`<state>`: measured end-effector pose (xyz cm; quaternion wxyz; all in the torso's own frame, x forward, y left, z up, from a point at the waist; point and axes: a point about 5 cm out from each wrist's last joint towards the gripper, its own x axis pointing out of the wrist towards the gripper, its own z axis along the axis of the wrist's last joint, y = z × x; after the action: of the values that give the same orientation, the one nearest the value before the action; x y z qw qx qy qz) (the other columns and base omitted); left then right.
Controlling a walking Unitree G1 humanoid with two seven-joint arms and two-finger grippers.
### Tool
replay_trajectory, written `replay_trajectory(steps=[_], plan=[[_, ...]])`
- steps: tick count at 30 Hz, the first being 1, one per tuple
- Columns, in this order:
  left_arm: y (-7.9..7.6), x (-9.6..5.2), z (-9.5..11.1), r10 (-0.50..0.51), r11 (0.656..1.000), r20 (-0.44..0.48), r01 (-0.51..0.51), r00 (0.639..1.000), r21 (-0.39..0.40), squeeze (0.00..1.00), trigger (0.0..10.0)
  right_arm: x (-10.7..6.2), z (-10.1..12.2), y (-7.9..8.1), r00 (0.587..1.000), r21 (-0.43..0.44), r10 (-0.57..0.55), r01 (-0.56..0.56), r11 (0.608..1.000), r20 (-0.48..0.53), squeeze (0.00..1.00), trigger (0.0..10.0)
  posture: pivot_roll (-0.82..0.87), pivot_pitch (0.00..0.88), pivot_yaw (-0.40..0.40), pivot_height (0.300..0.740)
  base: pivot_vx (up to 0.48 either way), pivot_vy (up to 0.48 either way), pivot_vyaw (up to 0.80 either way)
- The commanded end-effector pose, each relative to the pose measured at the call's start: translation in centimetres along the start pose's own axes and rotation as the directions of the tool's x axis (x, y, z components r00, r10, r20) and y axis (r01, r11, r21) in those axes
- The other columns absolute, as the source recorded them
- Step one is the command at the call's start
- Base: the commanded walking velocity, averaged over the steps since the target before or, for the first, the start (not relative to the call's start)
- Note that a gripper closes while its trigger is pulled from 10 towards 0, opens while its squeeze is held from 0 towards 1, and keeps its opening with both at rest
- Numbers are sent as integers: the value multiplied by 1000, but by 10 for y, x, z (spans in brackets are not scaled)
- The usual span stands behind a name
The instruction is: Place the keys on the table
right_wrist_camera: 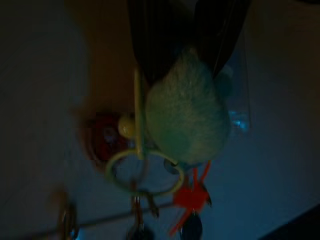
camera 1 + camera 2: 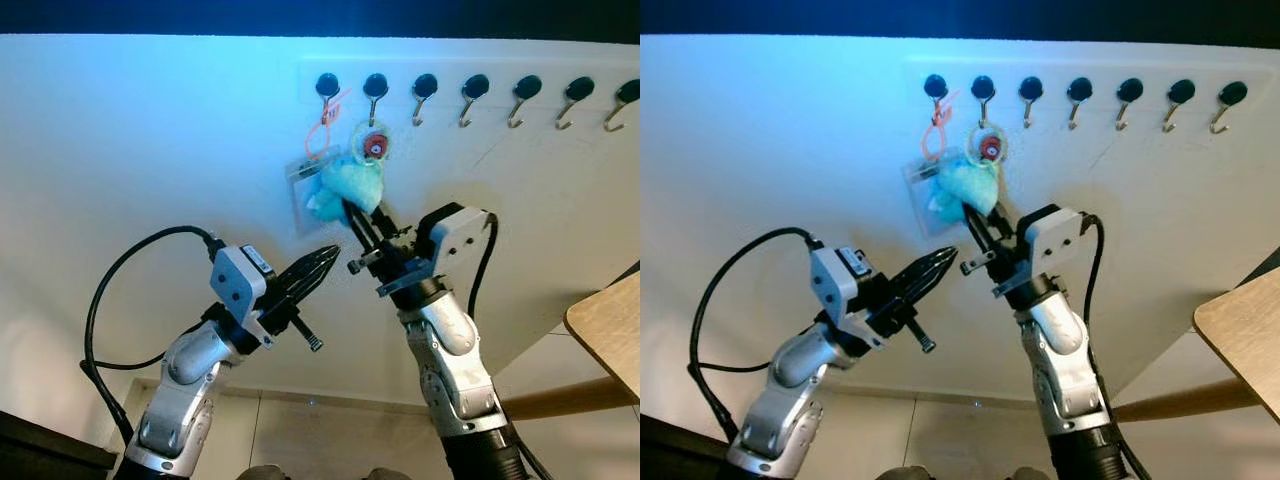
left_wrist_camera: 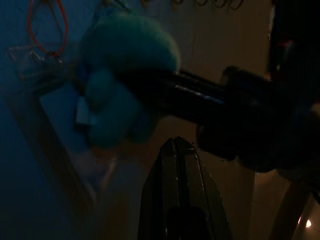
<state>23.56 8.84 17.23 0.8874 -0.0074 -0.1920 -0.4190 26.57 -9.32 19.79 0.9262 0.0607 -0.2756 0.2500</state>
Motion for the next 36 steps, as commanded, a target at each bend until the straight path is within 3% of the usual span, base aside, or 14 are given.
replay_trajectory(steps=[1, 7, 18, 36], plan=[[-2, 1, 2, -10, 1000, 10, 10, 1000, 2, 0, 10000, -1, 4, 2, 1000, 0, -6, 6, 1000, 5, 0, 0, 10, 53, 45, 740, 0, 0, 0], [-2, 4, 2, -26, 1000, 11, 26, 1000, 10, 0, 10000, 4, 23, -2, 997, -10, -33, 34, 999, 71, 0, 0, 5, 59, 55, 740, 0, 0, 0], [0, 5, 4, -35, 999, 13, 35, 999, 19, 0, 10000, 12, 38, -6, 993, -23, -32, 35, 999, 116, 0, 0, 7, 60, 54, 740, 0, 0, 0], [-5, 9, 3, -47, 999, 23, 47, 999, 26, 0, 10000, 35, 66, 1, 980, -39, 60, -53, 998, 188, 0, 0, -1, 66, 38, 740, 0, 0, 0]])
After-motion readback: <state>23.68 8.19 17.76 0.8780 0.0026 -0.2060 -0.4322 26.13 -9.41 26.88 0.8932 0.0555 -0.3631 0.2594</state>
